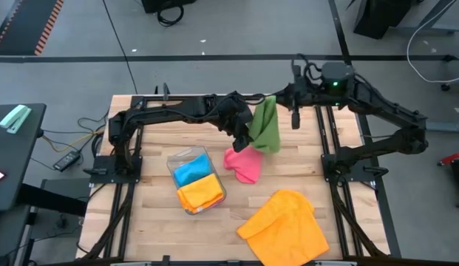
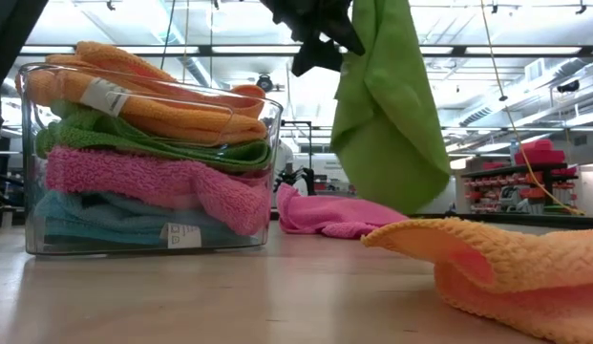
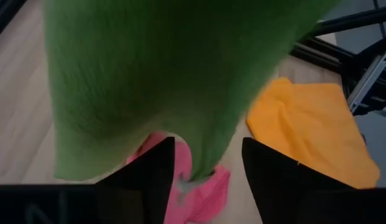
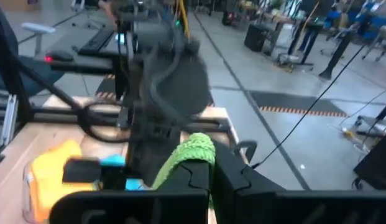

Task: Fold microfiber towels
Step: Fold the green towel

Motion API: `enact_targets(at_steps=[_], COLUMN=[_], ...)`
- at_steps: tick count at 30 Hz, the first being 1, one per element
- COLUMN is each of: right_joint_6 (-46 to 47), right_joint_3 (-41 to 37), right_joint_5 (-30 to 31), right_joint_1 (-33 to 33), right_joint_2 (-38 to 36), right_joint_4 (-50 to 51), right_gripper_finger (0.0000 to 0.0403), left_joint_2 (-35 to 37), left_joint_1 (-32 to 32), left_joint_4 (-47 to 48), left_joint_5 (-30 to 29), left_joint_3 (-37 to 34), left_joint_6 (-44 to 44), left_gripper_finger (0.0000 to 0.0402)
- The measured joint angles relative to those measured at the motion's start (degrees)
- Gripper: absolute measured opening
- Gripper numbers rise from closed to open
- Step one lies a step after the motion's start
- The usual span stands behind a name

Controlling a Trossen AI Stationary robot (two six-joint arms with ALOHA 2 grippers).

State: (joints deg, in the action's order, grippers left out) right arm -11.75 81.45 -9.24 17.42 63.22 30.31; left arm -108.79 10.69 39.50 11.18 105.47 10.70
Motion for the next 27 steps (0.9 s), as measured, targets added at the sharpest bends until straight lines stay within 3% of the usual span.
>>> enact_targets(at_steps=[9, 19, 23, 27], right_joint_6=[0.0, -0.49, -7.43, -15.59], right_joint_3=[6.5, 6.51, 6.51, 6.22], right_joint_5=[0.4, 0.33, -2.59, -2.87], right_joint_1=[-0.21, -0.73, -0.73, -1.25], right_joint_2=[1.76, 1.53, 1.27, 3.11], right_joint_4=[3.64, 6.08, 17.57, 30.57], right_gripper_finger=[0.0004, 0.0004, 0.0015, 0.0054], left_joint_2=[0.0, 0.06, 3.04, 5.66], left_joint_1=[0.0, -0.04, 0.73, 1.75], left_joint_4=[-0.07, 6.0, 9.95, 13.32], left_joint_5=[0.25, 1.03, 2.95, 3.71], left_joint_3=[0.0, 0.02, 0.47, 2.62], left_joint_6=[-0.08, -4.13, -7.51, -12.44], left_gripper_finger=[0.0153, 0.0013, 0.0013, 0.0007])
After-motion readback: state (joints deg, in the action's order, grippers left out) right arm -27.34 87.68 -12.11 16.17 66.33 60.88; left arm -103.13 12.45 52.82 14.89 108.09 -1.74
